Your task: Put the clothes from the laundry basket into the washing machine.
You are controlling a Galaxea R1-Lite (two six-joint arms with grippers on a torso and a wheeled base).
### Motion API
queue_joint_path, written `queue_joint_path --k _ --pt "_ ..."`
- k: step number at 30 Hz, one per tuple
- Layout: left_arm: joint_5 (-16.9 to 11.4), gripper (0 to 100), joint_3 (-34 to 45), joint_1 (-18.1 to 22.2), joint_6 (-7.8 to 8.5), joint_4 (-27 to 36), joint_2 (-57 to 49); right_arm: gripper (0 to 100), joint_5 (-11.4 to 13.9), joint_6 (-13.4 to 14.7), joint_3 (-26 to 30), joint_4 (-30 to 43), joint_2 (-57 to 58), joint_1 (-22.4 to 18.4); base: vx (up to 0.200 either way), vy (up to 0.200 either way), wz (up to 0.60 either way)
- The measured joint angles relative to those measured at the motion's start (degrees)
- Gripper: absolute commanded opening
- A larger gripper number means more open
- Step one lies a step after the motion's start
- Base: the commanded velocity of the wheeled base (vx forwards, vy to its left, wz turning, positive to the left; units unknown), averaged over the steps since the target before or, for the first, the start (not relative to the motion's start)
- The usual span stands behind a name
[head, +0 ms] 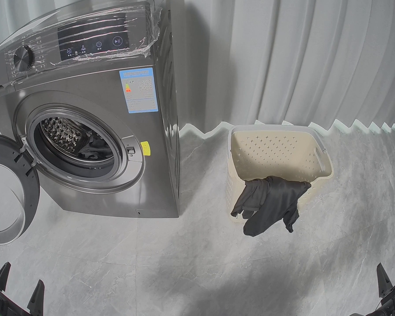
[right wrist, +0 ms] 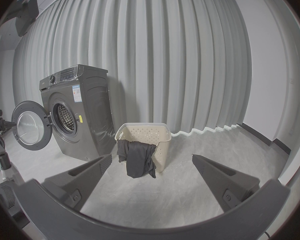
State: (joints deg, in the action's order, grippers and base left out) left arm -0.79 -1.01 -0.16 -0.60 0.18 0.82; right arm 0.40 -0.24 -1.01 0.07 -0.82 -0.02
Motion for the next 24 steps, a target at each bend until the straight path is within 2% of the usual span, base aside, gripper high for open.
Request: queue_joint_path --k 2,9,17,24 --pt "0.2 100 0.0 0.0 -0.05 0.0 0.0 100 0.0 0.0 0.0 0.0 0.0 0.0 0.000 -0.200 0.00" --pt "0.3 100 0.0 0.0 -0.77 0.0 0.0 100 0.0 0.0 0.0 0.0 0.0 0.0 0.000 0.000 0.00" --pt "0.2 100 0.0 0.0 -0.24 0.0 0.0 100 0.0 0.0 0.0 0.0 0.0 0.0 0.000 0.000 0.00" --pt "0.3 100 0.0 0.1 -0.46 0.0 0.0 100 0.0 0.0 0.0 0.0 0.0 0.0 0.000 -0.200 0.00"
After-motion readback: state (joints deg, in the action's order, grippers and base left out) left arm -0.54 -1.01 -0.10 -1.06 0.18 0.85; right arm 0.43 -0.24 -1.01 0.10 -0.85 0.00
